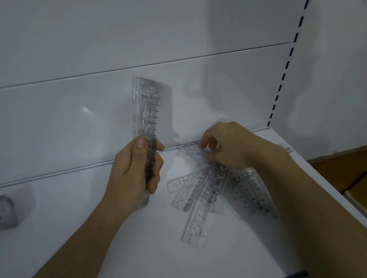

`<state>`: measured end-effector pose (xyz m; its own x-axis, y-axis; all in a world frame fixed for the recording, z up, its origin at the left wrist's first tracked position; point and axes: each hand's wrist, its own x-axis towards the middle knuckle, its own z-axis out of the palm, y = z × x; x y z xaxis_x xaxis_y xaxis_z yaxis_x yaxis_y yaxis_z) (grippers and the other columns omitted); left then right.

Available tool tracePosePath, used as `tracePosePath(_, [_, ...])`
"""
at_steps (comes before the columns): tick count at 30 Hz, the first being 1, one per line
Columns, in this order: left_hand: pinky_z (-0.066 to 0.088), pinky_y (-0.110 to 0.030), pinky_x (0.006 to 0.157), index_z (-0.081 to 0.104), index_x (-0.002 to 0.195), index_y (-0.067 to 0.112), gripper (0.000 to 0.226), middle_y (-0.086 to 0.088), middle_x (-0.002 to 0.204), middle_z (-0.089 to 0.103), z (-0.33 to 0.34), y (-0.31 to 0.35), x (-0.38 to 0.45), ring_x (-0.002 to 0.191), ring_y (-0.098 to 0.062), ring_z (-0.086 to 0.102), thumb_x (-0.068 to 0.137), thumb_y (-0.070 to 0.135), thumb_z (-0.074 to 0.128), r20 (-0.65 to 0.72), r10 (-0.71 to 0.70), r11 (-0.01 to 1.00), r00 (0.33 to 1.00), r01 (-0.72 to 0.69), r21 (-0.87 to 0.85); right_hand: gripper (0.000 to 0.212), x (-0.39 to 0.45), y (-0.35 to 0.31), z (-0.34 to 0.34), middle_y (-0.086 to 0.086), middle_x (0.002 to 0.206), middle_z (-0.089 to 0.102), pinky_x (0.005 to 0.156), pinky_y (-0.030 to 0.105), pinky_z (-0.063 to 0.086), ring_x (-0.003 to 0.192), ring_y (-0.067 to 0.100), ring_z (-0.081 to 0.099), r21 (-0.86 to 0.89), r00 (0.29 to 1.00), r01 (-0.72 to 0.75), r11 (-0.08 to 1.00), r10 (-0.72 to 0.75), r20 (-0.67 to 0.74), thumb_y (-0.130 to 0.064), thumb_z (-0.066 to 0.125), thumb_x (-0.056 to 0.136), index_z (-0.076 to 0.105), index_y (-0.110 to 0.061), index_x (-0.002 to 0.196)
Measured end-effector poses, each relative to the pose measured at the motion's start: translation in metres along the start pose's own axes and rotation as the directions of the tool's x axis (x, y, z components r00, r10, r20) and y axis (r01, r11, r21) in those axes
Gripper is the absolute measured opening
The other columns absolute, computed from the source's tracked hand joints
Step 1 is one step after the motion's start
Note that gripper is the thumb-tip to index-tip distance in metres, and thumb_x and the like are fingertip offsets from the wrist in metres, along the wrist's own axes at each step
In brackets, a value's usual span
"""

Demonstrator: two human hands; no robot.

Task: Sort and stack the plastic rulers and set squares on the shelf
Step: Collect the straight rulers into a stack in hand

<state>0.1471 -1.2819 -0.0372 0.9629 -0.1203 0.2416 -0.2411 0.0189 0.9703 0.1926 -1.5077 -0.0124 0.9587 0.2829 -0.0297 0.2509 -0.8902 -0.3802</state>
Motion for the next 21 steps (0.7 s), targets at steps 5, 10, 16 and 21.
tracePosePath(5, [0.037, -0.023, 0.041, 0.06, 0.097, 0.008, 0.052, -0.009, 0.065, 0.051, 0.001, 0.0, 0.001, 0.041, -0.017, 0.04, 0.103, 0.052, 0.032, -0.011, -0.037, 0.999, 0.999, 0.037, -0.025, 0.037, 0.001, 0.001, 0.001, -0.007, 0.105, 0.06, 0.081, 0.021, 0.044, 0.094, 0.012, 0.057, 0.079, 0.999, -0.021, 0.997, 0.019, 0.028, -0.027, 0.076, 0.087, 0.068, -0.02, 0.123])
tracePosePath(10, [0.038, -0.024, 0.041, 0.062, 0.095, 0.012, 0.052, -0.009, 0.067, 0.052, 0.003, 0.001, -0.001, 0.041, -0.017, 0.04, 0.095, 0.058, 0.038, -0.001, -0.071, 0.993, 0.997, 0.07, -0.092, 0.011, 0.0, -0.001, -0.008, -0.012, 0.072, 0.065, 0.056, 0.006, 0.037, 0.06, -0.002, 0.056, 0.35, 0.986, 0.016, 0.936, 0.043, -0.159, -0.018, 0.075, 0.088, 0.079, -0.019, 0.098])
tracePosePath(16, [0.047, -0.028, 0.042, 0.061, 0.092, 0.007, 0.056, -0.01, 0.067, 0.059, 0.01, 0.007, -0.002, 0.044, -0.022, 0.053, 0.092, 0.057, 0.038, -0.005, -0.149, 0.967, 0.989, 0.144, -0.209, 0.009, -0.016, -0.018, -0.029, 0.001, 0.072, 0.062, 0.058, 0.025, 0.048, 0.065, 0.015, 0.056, 0.887, 0.983, 0.173, 0.428, -0.018, -0.182, -0.004, 0.069, 0.091, 0.074, -0.006, 0.097])
tracePosePath(21, [0.059, -0.038, 0.055, 0.062, 0.108, 0.001, 0.064, -0.019, 0.087, 0.073, 0.017, 0.015, -0.007, 0.069, -0.04, 0.072, 0.095, 0.054, 0.028, 0.087, -0.212, 0.959, 0.974, 0.224, -0.175, 0.013, -0.016, -0.041, -0.016, 0.018, 0.082, 0.069, 0.061, 0.031, 0.056, 0.067, 0.023, 0.065, 0.953, 0.985, 0.169, 0.253, -0.066, -0.158, -0.009, 0.075, 0.082, 0.066, -0.007, 0.091])
